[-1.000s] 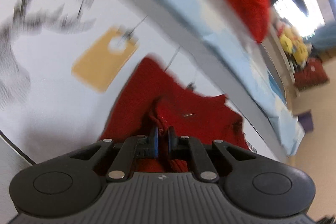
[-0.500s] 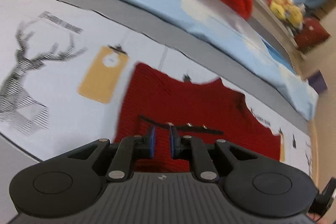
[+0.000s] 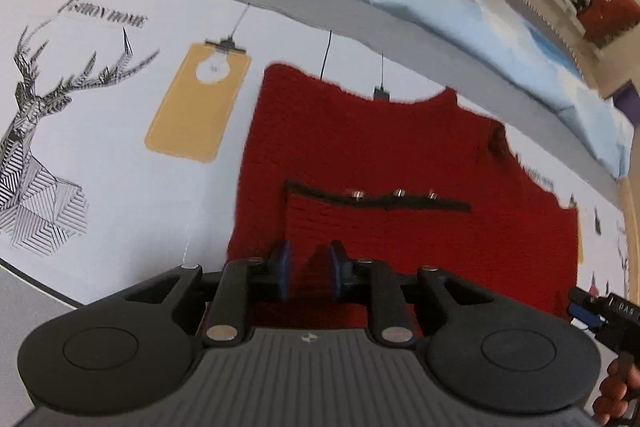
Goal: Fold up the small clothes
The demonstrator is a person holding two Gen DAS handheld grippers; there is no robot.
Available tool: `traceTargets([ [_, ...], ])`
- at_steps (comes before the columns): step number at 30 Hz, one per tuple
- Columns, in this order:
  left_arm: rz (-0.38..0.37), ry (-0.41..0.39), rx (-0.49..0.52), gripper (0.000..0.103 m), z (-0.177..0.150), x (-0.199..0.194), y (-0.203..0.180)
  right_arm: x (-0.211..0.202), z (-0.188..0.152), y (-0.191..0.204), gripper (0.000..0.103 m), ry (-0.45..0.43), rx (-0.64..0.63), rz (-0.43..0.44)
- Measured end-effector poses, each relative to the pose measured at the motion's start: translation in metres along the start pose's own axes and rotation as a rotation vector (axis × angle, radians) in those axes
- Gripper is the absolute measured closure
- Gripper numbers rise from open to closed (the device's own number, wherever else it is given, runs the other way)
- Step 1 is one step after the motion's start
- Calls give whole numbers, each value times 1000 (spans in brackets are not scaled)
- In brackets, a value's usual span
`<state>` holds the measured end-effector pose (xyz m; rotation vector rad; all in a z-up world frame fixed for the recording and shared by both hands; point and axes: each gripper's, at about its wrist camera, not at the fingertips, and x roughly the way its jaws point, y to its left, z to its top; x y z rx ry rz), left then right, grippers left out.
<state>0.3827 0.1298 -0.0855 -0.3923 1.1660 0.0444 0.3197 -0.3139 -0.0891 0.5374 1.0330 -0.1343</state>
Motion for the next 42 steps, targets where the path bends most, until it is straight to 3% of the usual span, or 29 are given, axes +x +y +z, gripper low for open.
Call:
traceTargets([
  [2,29,33,10,77,-6,10,2,5,-1,-4,64,9,-3,-13],
  [5,36,8,30,76,-7,-3,-2,11,-3,-14,66,44,33,1],
  [9,33,-153,112,63,-12,-51,-15,-10,0,-5,64,21,0,-23],
  [12,46,-273,155,59,-27,-89,-22,-35,2,-1,64,-42,-35,-29],
  [15,59,-369,154,45,-44,-122,-22,-68,3,3,64,-116,-60,-16],
  [21,68,-468,177,41,-82,-191,-27,-174,-13,25,61,-367,-205,71],
  [24,78,-492,232,41,-123,-220,-23,-225,-33,26,54,-447,-273,150],
  [28,49,-472,265,42,-184,-241,-11,-272,-71,3,54,-451,-313,206],
  [30,35,-464,281,48,-215,-246,-6,-285,-95,-19,54,-440,-294,191],
  [32,26,-455,309,66,-248,-250,-2,-292,-119,-41,54,-415,-275,175],
  [34,13,-433,321,74,-275,-253,0,-294,-142,-64,54,-388,-252,152],
  [42,-11,-403,344,77,-347,-262,24,-286,-213,-109,55,-353,-244,60],
])
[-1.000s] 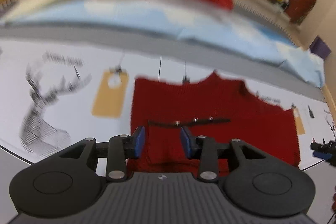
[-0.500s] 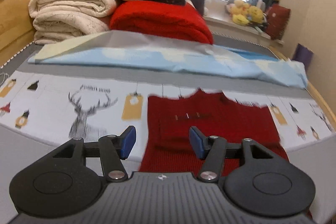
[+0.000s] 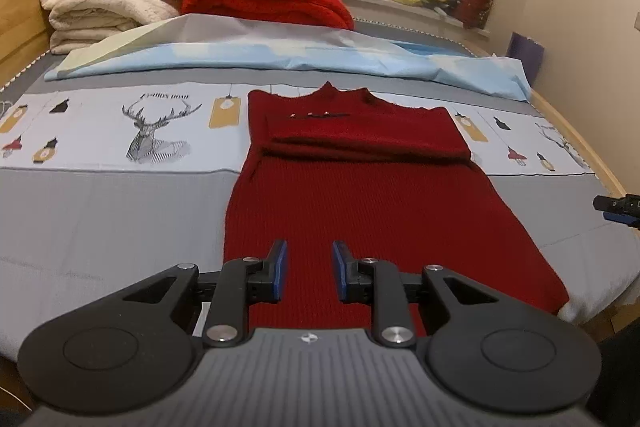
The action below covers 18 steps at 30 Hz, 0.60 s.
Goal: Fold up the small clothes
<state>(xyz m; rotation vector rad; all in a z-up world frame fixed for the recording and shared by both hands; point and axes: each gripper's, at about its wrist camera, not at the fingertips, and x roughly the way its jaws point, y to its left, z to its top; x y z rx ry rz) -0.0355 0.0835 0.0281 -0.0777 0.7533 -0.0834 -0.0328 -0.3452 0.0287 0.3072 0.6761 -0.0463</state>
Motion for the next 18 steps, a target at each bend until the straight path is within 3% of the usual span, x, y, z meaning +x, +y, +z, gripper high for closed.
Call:
traceTargets([
  [4,8,-5,-48,84,-31,23,19,10,-18,-13,56,38,7,-27],
  [7,44,93,-110,87,-48,49,30,22,-30,-25,67,45,1,-48],
  [9,32,106,-184,87,-47,56,39,34,-38,-36,69,93,20,-82],
  [15,79,174,-268,86,-53,71,57,61,-50,-57,68,215,135,-89],
  [18,116,226,-322,76,-58,79,68,77,-57,-61,68,291,146,-123],
])
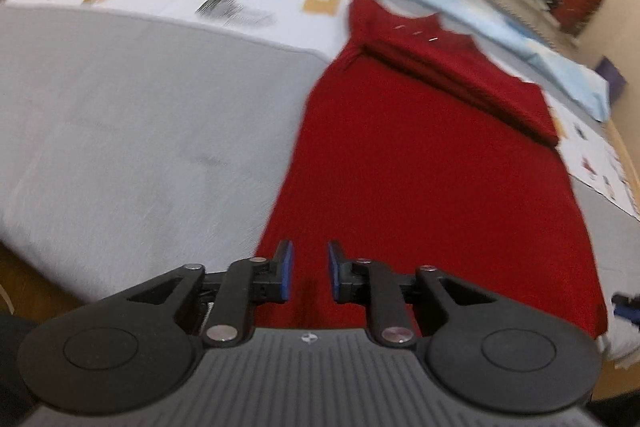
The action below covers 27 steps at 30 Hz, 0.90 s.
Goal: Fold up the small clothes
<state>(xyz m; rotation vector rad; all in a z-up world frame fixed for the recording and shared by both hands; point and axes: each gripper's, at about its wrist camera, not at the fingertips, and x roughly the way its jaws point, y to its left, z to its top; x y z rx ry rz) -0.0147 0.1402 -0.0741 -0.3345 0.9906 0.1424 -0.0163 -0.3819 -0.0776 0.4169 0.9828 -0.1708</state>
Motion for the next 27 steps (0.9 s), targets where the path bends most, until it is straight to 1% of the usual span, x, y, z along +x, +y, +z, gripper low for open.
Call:
traceTargets([
  [1,9,14,-13,69,2,4,1,6,-1,-1,68,23,2,-17],
  [2,23,35,-28,65,3,8,4,11,-2,-2,67,44,5,-28],
  [3,39,54,-40,63,3,11,7,16,-3,-3,66,63,6,-38],
  [6,61,127,-58,63,0,24,15,30,-9,-5,63,118,-9,-96],
  [8,48,173,-82,63,-2,32,20,38,-13,-5,62,153,-26,-119],
  [10,43,185,-82,63,-1,36,21,38,-14,-1,61,149,-46,-122],
  [13,51,178,-38,63,0,37,15,40,-17,3,61,148,-78,-129],
  [14,54,175,-26,64,1,38,14,40,-17,5,61,148,-87,-127],
  [15,56,171,-15,65,1,39,12,40,-15,7,65,150,-100,-120],
  [16,52,166,-2,76,0,38,8,41,-16,9,69,151,-112,-113],
  [17,50,158,10,86,-1,37,4,41,-16,11,78,153,-124,-103],
  [18,49,150,17,87,0,35,3,41,-16,14,85,153,-136,-93],
  [20,38,130,24,89,1,29,2,38,-12,15,94,131,-134,-76],
  [24,0,108,-2,88,-2,16,7,20,-1,10,95,41,-58,-20],
  [26,-11,130,-18,88,-4,19,9,21,0,7,94,53,-31,-22],
  [27,-12,148,-23,88,-4,23,10,25,-2,5,91,82,-20,-33],
])
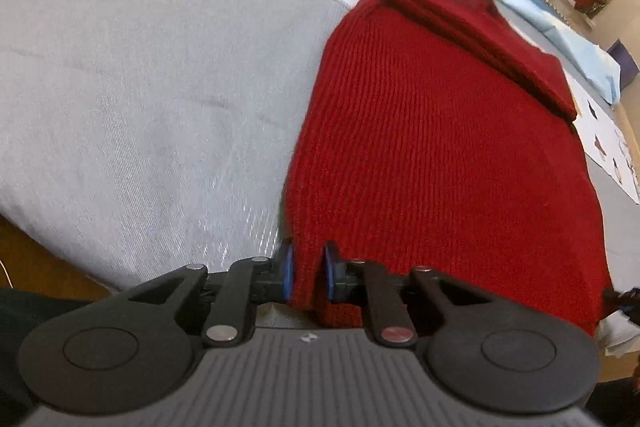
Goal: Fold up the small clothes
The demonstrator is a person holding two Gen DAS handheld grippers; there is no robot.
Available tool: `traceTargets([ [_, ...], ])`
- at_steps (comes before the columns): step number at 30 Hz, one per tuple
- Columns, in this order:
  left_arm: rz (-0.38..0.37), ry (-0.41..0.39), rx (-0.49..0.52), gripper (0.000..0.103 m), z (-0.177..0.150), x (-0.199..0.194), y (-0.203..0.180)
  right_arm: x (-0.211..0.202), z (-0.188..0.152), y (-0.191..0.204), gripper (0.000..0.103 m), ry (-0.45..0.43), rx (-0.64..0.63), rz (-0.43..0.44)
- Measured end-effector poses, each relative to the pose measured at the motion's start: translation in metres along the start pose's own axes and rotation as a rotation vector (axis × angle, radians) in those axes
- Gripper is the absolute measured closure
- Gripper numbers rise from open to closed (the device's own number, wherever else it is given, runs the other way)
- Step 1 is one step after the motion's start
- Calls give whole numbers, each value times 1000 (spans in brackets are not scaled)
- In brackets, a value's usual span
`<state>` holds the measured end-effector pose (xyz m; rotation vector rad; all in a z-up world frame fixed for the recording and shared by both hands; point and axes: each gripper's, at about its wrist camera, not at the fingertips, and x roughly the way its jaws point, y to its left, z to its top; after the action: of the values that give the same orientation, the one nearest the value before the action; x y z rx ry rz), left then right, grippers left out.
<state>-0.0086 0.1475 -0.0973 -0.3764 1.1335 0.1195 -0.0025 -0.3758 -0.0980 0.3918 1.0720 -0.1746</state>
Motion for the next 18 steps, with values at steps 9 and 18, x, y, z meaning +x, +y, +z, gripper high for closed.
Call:
traceTargets([
  [9,26,19,1,87,4,11,1,17,-2,11,90,73,-75,-73],
  [18,6,17,-2,87,1,6,1,5,1,5,92,10,-45,-17],
])
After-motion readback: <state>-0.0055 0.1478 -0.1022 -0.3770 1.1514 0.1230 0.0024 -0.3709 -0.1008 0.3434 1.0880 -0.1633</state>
